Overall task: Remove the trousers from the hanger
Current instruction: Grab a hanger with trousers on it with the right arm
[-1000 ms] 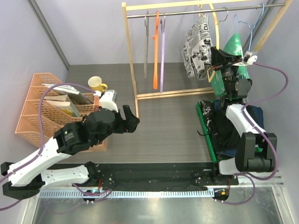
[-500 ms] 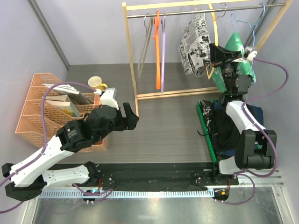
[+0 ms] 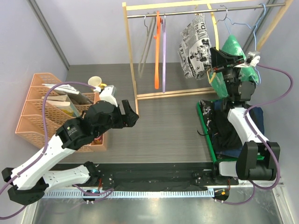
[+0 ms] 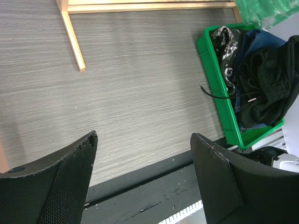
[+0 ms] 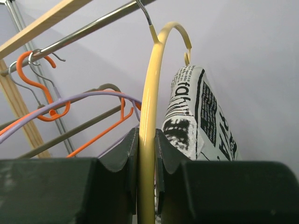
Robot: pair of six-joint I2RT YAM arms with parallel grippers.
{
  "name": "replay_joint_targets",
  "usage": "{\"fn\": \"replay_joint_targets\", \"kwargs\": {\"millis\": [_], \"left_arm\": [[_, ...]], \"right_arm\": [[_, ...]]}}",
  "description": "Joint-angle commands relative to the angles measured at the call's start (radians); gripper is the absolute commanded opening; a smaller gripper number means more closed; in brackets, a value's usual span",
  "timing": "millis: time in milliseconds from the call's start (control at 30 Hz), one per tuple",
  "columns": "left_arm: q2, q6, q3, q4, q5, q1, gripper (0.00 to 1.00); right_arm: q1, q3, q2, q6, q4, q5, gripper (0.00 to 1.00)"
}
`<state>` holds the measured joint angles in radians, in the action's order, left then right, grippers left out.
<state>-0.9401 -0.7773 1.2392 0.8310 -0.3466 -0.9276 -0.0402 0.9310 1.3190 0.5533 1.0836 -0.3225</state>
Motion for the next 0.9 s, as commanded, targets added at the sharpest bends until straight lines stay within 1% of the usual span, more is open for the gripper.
{"fn": "replay_joint_targets", "kwargs": {"millis": [0,100,167,300,333,400,433,467,500,567,600,667,700,800,867], "left_arm": [[0.007,0.009,-0.010,-0.049,0.043,0.010,0.80],[0.009,0.001,-0.012,-0.053,0.055,0.013,0.81],[0.012,-0.002,-0.014,-0.053,0.061,0.013,0.81],[0.026,-0.016,-0.023,-0.073,0.089,0.013,0.81],[0.029,-0.020,-0.029,-0.085,0.106,0.013,0.81],[0.038,-0.034,-0.035,-0.102,0.124,0.013,0.81],[0.043,-0.039,-0.040,-0.110,0.142,0.013,0.81],[0.049,-0.043,-0.050,-0.119,0.150,0.015,0.81],[0.056,-0.051,-0.056,-0.139,0.158,0.015,0.81],[0.076,-0.066,-0.073,-0.161,0.178,0.013,0.81],[0.084,-0.069,-0.079,-0.182,0.188,0.013,0.81],[0.101,-0.085,-0.093,-0.200,0.219,0.015,0.81],[0.107,-0.089,-0.098,-0.211,0.228,0.015,0.81],[0.124,-0.105,-0.103,-0.231,0.267,0.015,0.81],[0.130,-0.103,-0.093,-0.230,0.279,0.013,0.81]], "right_arm": [[0.006,0.054,-0.086,0.020,0.582,0.019,0.01],[0.006,0.054,-0.096,0.049,0.578,0.013,0.01],[0.006,0.054,-0.109,0.066,0.536,-0.003,0.01],[0.006,0.049,-0.177,0.085,0.383,-0.024,0.01],[0.006,0.049,-0.214,0.083,0.301,-0.029,0.01],[0.006,0.052,-0.248,0.085,0.216,-0.035,0.01],[0.006,0.057,-0.285,0.088,0.112,-0.036,0.01],[0.006,0.061,-0.300,0.089,0.061,-0.052,0.01],[0.006,0.074,-0.317,0.085,-0.059,-0.058,0.01],[0.006,0.086,-0.371,0.070,-0.193,-0.056,0.01],[0.006,0.100,-0.388,0.063,-0.328,-0.056,0.01],[0.006,0.129,-0.426,0.039,-0.488,-0.053,0.01],[0.006,0.150,-0.435,0.031,-0.604,-0.053,0.01],[0.006,0.187,-0.466,0.025,-0.773,-0.064,0.01],[0.005,0.213,-0.472,0.030,-0.856,-0.067,0.01]]}}
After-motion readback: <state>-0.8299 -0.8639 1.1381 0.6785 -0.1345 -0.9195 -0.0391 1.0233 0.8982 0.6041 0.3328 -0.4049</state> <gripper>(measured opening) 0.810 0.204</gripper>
